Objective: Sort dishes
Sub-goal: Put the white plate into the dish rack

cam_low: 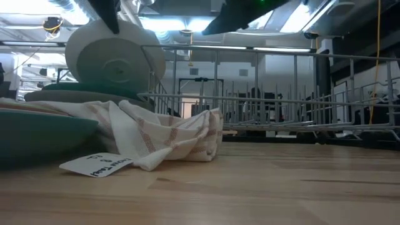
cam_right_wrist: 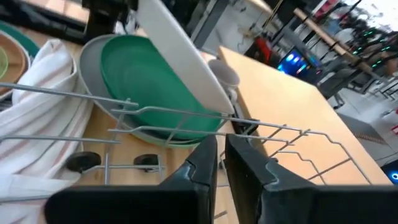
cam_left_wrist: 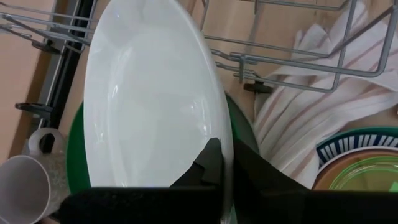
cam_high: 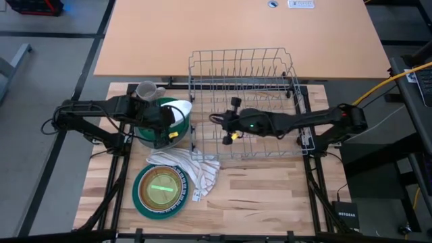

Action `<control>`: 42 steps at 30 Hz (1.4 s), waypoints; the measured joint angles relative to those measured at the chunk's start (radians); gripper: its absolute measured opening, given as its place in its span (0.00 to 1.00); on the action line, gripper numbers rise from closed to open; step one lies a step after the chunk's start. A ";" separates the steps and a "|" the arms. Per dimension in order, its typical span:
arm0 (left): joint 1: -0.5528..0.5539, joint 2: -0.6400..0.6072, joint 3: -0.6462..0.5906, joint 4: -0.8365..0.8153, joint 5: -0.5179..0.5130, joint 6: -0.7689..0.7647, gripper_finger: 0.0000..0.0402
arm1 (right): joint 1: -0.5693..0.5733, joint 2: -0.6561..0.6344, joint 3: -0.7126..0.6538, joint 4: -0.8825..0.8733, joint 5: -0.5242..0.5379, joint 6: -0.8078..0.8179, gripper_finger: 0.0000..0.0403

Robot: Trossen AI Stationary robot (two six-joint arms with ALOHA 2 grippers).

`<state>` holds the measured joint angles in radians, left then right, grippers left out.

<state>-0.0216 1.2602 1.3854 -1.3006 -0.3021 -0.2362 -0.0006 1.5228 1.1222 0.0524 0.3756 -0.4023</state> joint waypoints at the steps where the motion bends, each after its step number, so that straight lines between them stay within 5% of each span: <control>1: 0.000 0.000 0.001 0.001 0.003 0.001 0.00 | 0.000 0.013 0.021 -0.012 0.000 -0.011 0.09; 7: 0.000 0.000 0.001 0.001 0.004 0.002 0.00 | 0.000 0.056 0.081 0.002 0.032 -0.129 0.09; 17: 0.000 0.000 0.001 0.002 0.004 0.004 0.00 | 0.000 0.060 0.083 0.004 0.053 -0.050 0.10; 26: 0.000 0.000 0.001 0.002 0.004 0.004 0.00 | 0.000 0.060 0.083 0.008 0.073 -0.024 0.37; 31: 0.001 0.000 0.001 0.002 0.010 0.004 0.00 | -0.015 0.063 0.083 0.030 -0.113 -0.036 0.49; 42: -0.042 0.000 0.001 0.000 0.022 0.007 0.00 | -0.117 0.181 0.122 0.197 -0.446 -0.175 0.51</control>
<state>-0.0636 1.2602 1.3861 -1.3004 -0.2799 -0.2291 -0.1178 1.7041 1.2442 0.2495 -0.0701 -0.5774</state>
